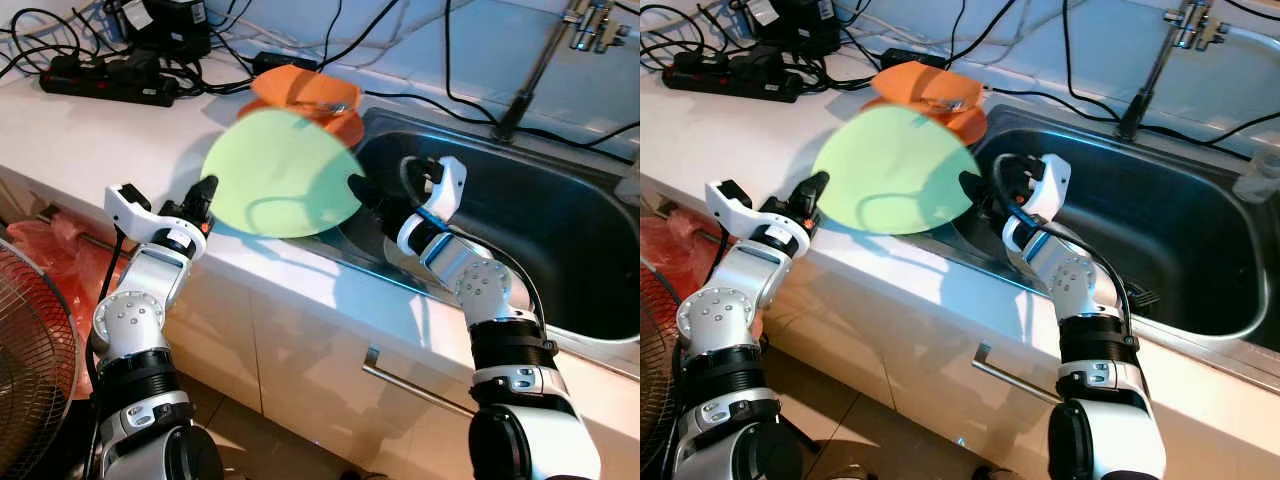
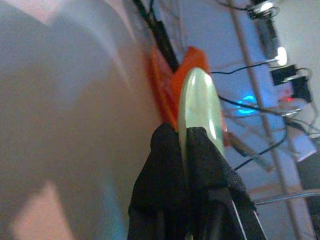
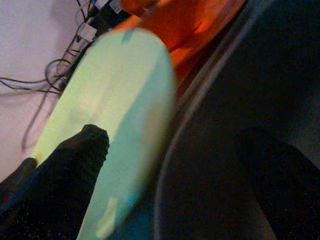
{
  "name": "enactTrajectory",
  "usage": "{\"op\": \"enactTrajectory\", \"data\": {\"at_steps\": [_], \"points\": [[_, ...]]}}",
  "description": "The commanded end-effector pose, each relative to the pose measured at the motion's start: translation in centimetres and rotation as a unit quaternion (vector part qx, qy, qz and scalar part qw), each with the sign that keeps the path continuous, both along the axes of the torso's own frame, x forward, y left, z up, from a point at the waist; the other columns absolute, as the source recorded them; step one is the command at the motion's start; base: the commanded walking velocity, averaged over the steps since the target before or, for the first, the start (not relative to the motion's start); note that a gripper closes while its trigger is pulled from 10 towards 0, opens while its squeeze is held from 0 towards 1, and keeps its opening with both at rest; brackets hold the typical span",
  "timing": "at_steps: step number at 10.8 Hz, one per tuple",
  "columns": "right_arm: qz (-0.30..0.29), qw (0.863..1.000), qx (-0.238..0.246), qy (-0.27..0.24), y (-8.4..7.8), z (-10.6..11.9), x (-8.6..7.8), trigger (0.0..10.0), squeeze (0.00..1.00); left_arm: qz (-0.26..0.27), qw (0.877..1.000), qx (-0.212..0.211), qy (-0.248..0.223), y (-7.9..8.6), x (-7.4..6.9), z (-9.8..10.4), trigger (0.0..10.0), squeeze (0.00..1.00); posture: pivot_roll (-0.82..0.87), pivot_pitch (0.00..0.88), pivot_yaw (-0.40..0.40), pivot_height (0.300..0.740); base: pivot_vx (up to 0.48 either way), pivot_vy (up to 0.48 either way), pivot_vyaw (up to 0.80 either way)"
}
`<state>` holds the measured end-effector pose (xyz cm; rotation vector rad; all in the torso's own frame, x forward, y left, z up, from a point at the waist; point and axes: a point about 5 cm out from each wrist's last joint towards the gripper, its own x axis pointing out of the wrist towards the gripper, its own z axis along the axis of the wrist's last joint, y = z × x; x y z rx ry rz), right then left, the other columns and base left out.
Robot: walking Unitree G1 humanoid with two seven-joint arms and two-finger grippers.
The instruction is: Kitchen organization
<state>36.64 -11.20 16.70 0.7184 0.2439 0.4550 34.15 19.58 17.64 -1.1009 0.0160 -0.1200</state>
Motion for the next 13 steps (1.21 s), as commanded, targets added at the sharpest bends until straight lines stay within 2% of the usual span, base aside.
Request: {"op": "enactTrajectory", "data": {"at_steps": [1,4,8,13], "points": [[0.005,1.000,0.027,0.014,0.0,0.0,-0.1,10.0,0.00,-0.023,0.998,-0.001,-0.058,-0.8,0.1,2.1,0.0,0.00,0.03,0.031,-0.052,0.740,0.000,0.000,0.00],[0.021,0.997,0.065,0.031,0.9,-0.3,-0.3,10.0,0.00,-0.028,0.997,-0.007,-0.066,-0.9,0.1,2.3,0.0,0.00,0.03,0.034,-0.056,0.740,0.000,0.000,0.00],[0.018,0.997,0.069,0.023,1.3,-0.2,-0.2,10.0,0.00,-0.037,0.997,-0.008,-0.063,-1.0,0.1,2.1,0.0,0.00,0.03,0.035,-0.057,0.740,0.000,0.000,0.00],[0.039,0.993,0.108,-0.016,3.0,1.2,0.1,10.0,0.00,-0.072,0.996,-0.022,-0.049,-3.4,0.0,1.2,0.0,0.00,0.04,0.034,-0.056,0.740,0.000,0.000,0.00]]}}
